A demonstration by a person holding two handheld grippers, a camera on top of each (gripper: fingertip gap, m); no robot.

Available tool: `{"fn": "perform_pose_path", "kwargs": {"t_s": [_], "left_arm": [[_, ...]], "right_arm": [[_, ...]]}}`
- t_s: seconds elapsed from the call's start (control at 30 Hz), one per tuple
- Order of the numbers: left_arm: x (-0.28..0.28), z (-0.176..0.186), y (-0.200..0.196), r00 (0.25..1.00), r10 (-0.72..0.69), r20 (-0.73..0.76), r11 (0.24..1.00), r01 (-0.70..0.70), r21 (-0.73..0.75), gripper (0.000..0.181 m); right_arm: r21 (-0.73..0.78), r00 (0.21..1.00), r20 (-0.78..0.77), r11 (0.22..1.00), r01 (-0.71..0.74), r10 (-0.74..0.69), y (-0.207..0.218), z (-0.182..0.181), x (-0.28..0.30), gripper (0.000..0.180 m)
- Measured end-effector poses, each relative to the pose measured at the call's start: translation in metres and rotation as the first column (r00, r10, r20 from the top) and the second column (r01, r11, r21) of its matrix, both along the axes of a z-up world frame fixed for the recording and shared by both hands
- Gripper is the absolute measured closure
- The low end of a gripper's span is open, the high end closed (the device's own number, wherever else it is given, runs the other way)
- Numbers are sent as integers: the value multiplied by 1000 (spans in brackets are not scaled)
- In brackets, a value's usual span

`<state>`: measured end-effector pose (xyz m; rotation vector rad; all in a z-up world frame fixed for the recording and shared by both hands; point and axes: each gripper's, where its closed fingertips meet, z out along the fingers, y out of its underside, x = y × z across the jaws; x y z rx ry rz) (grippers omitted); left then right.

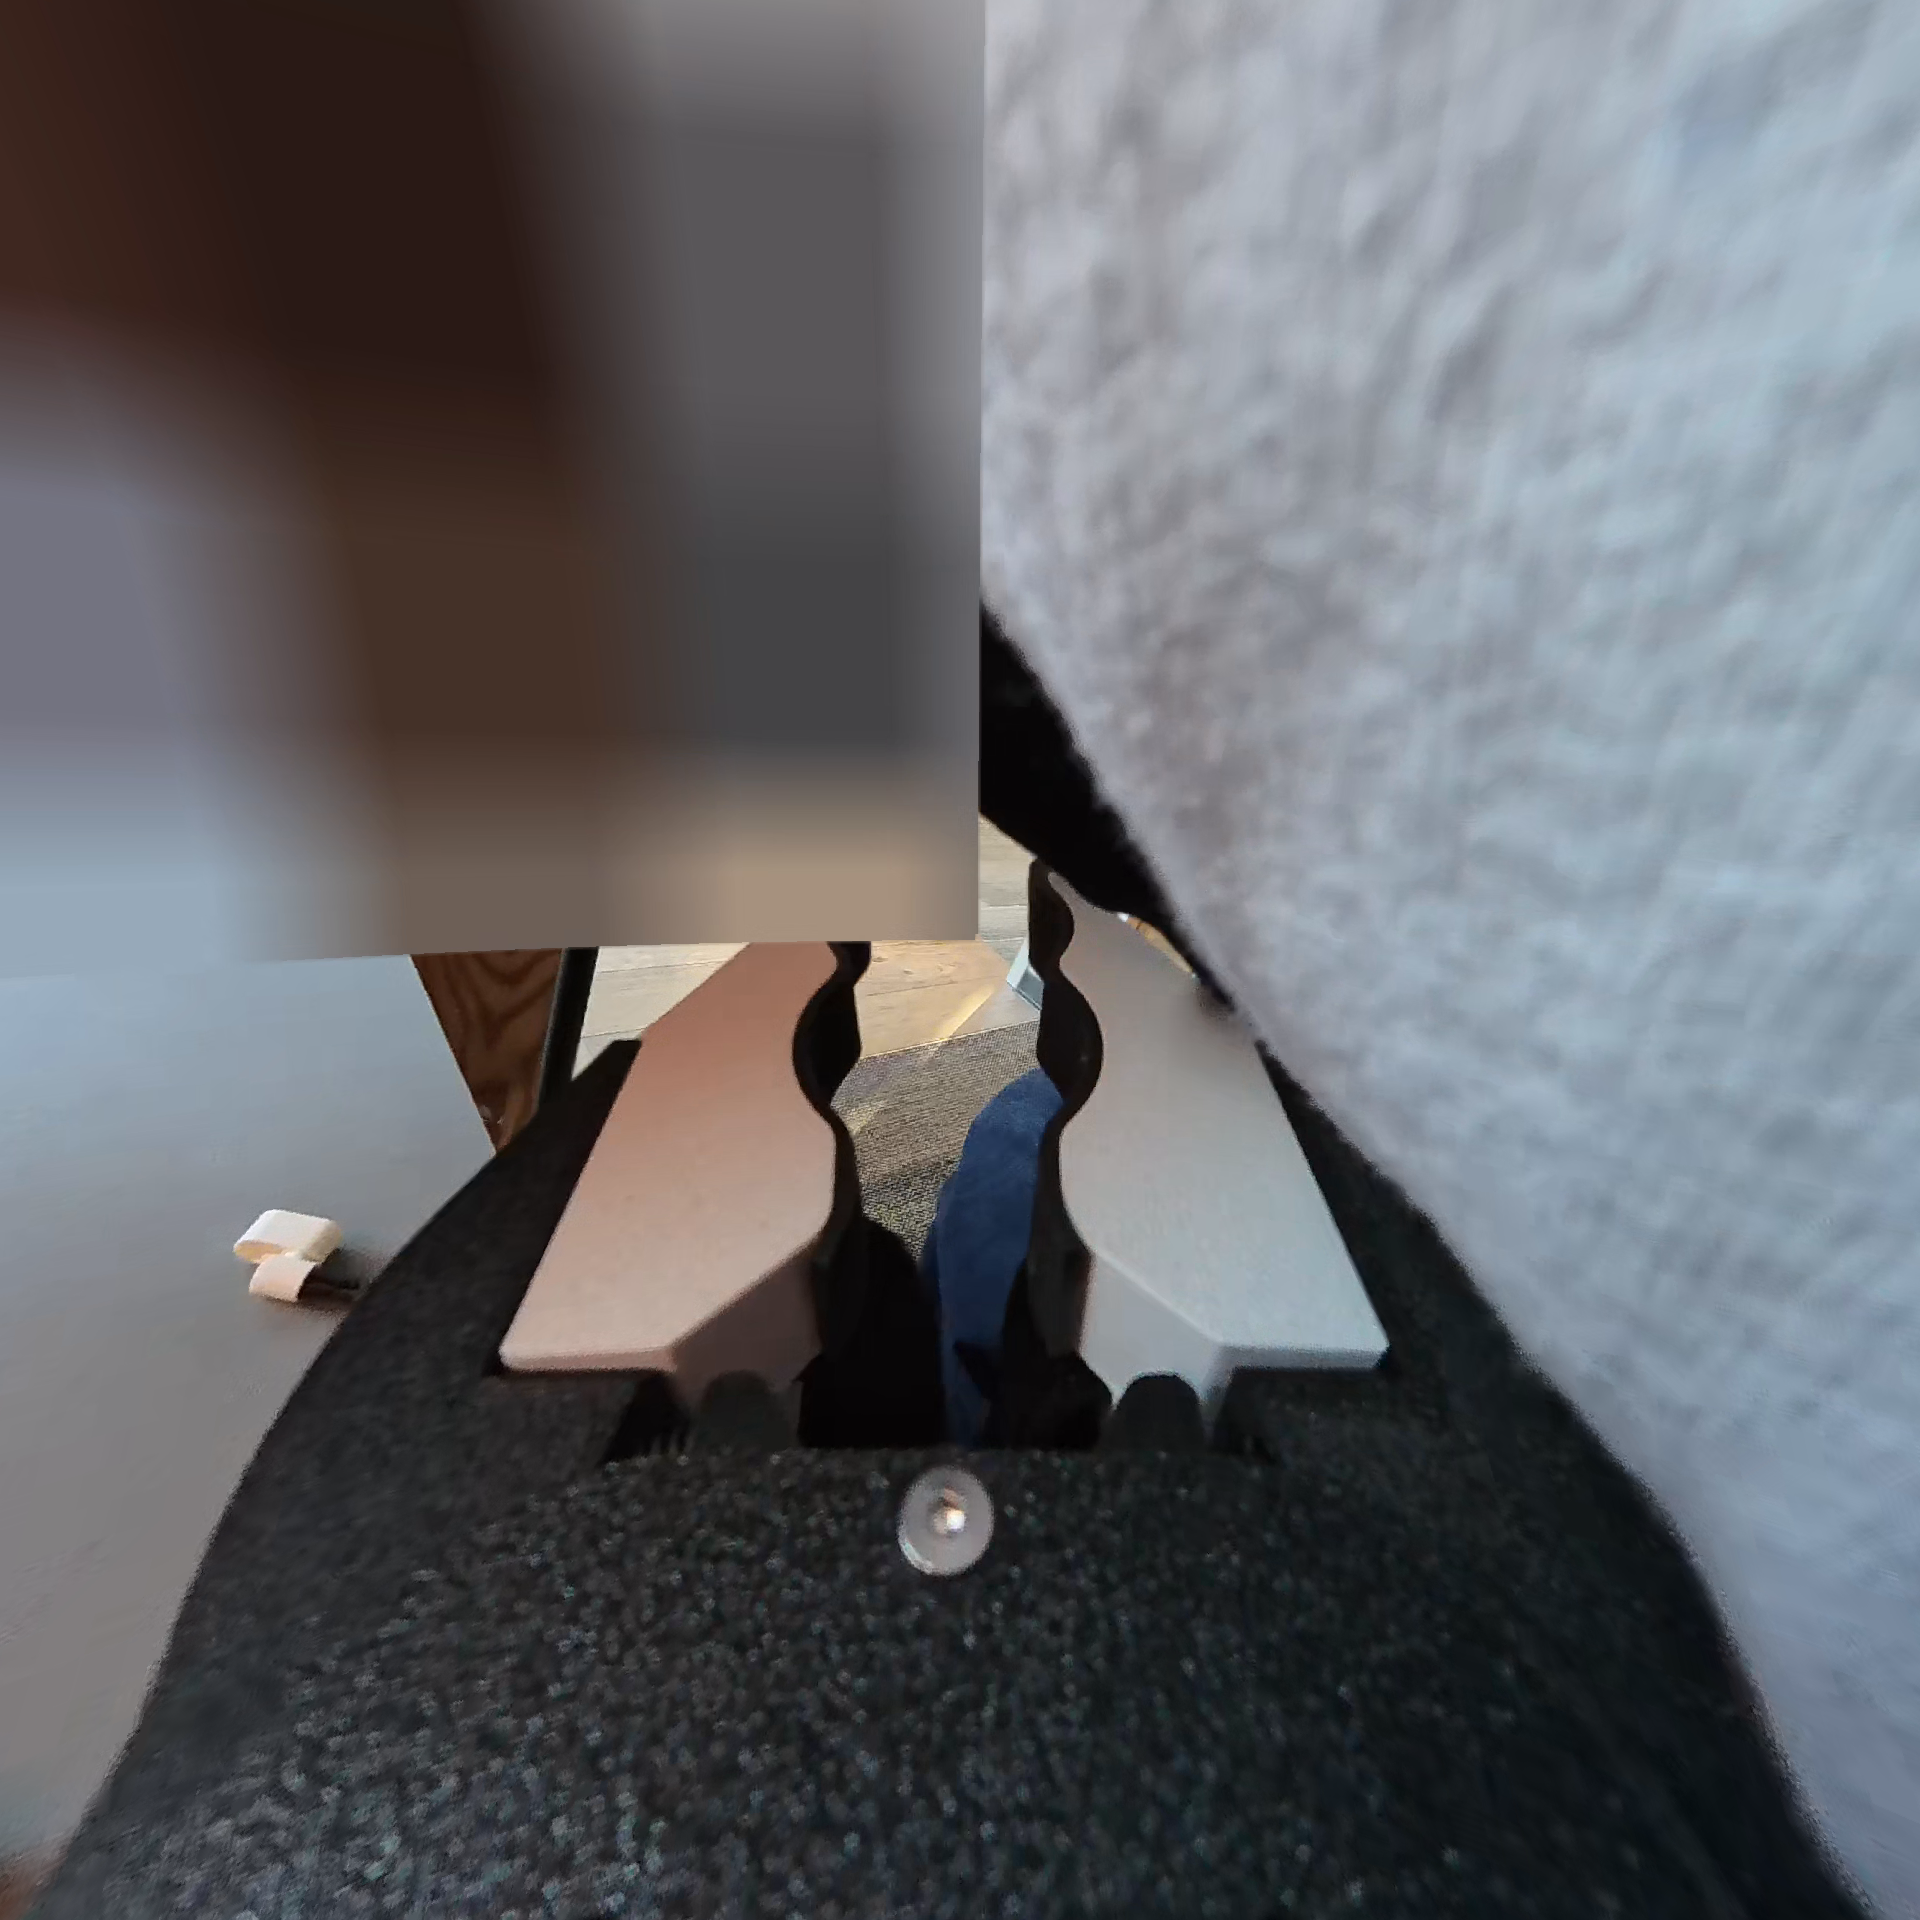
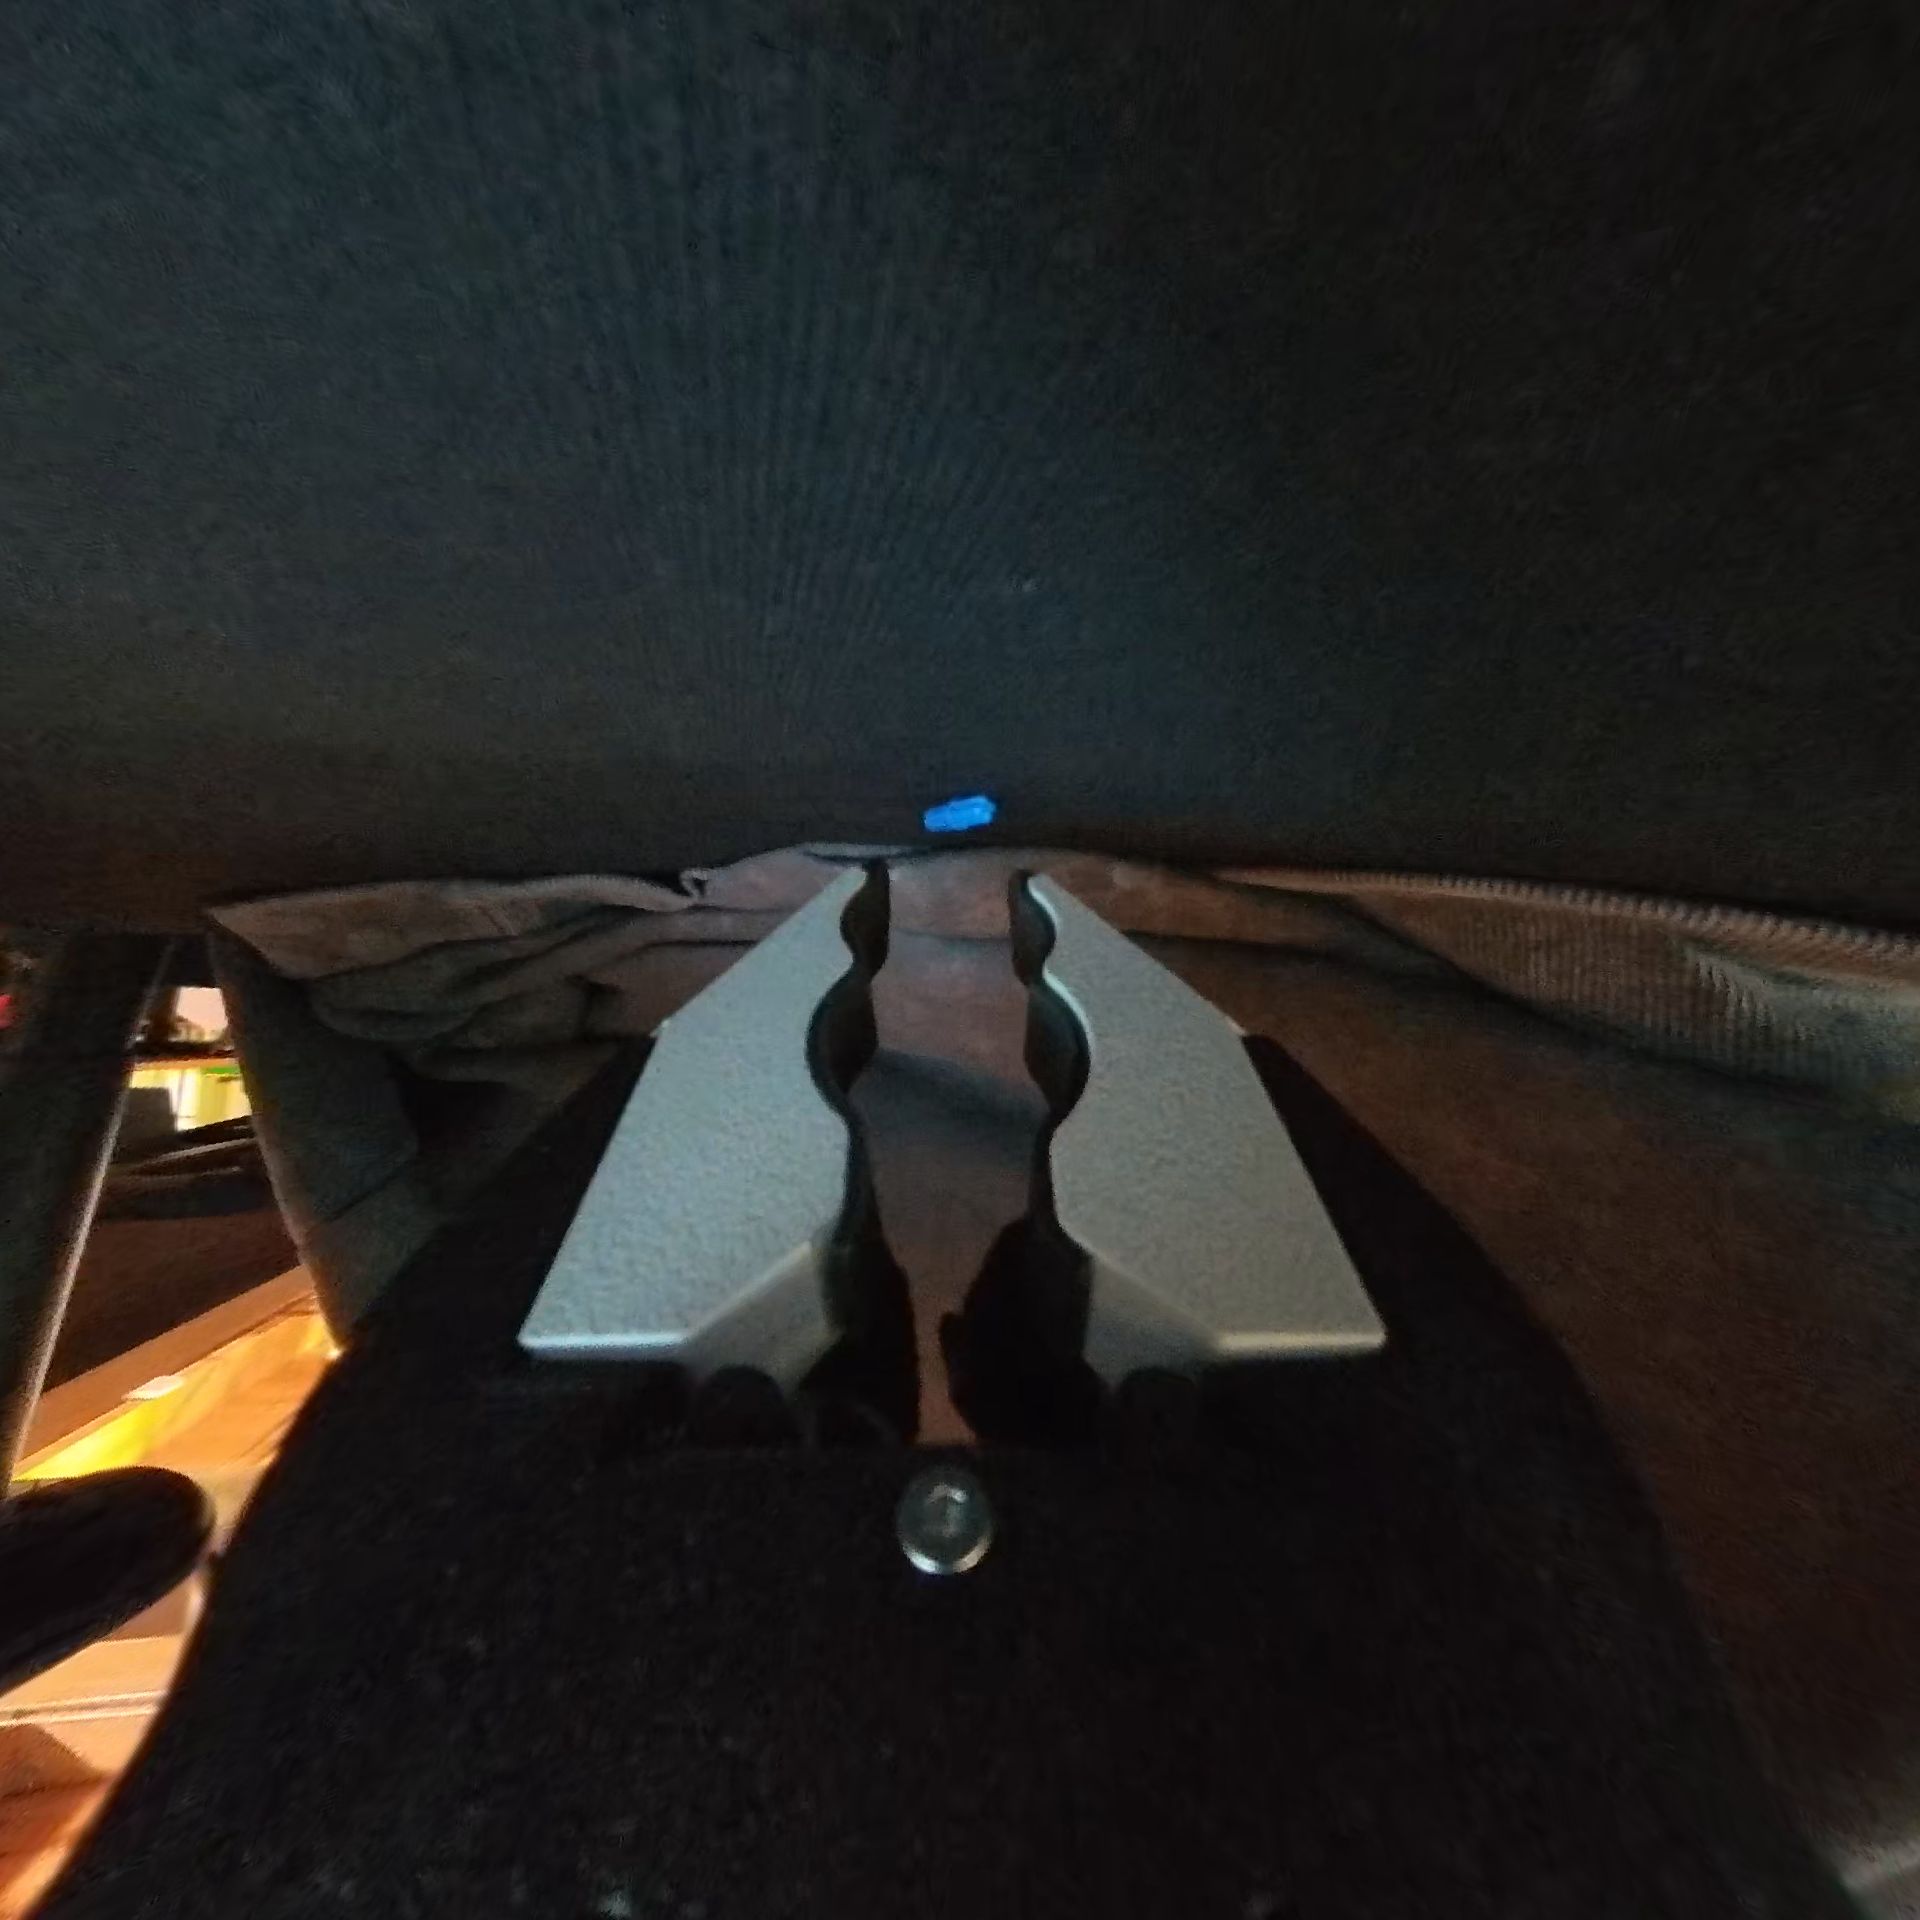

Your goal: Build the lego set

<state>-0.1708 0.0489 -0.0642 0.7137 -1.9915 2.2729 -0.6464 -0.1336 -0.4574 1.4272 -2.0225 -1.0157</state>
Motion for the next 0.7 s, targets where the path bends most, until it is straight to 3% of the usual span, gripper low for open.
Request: {"fn": "perform_pose_path", "kwargs": {"t_s": [0.23, 0.4, 0.7], "left_arm": [[-4, -4, -4, 1000, -23, -14, 1000, 23, 9, 154], [-7, -5, -7, 999, -40, -16, 999, 40, 13, 155], [-8, -7, -10, 999, -43, -17, 999, 43, 23, 153]], "right_arm": [[29, 998, 24, 998, -53, 52, 2, -13, 3, 159], [23, 997, 42, 997, -73, 72, -2, -18, 1, 171], [91, 989, -25, 986, -141, 144, -4, 6, 22, 177]]}}
